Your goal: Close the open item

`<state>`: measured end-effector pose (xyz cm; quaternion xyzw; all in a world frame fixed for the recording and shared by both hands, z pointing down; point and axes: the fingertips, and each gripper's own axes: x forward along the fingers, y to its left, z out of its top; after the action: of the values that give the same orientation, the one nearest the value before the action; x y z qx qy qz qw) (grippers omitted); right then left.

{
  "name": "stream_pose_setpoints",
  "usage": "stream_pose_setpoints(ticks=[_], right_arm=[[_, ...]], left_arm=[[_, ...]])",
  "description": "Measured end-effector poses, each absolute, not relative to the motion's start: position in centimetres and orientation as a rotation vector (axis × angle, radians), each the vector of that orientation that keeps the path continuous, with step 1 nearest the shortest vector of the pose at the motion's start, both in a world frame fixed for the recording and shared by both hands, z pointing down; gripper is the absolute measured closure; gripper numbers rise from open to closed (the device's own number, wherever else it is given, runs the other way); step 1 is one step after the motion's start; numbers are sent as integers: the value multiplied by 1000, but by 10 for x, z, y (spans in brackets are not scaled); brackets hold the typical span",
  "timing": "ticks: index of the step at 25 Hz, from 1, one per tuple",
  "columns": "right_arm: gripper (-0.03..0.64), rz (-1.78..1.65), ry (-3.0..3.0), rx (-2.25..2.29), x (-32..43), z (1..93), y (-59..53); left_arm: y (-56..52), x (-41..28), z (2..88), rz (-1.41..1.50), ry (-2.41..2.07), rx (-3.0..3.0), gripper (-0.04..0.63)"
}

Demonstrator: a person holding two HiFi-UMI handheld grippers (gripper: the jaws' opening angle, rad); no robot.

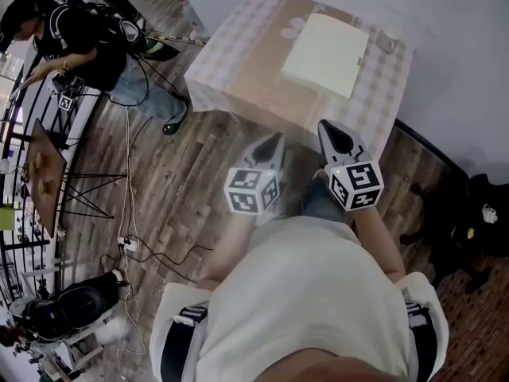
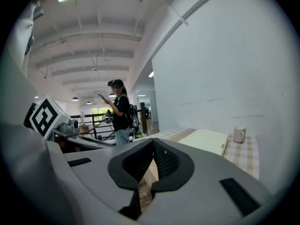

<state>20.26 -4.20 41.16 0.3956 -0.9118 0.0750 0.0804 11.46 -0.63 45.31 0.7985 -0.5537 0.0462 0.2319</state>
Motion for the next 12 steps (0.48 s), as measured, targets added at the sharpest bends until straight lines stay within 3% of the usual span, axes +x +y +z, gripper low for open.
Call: stream_pose_setpoints(ticks=[12], right_arm=[[617,181,-2760,1161,184,396,27]], left_arm=[[53,92,447,112,-1559,2187,589]])
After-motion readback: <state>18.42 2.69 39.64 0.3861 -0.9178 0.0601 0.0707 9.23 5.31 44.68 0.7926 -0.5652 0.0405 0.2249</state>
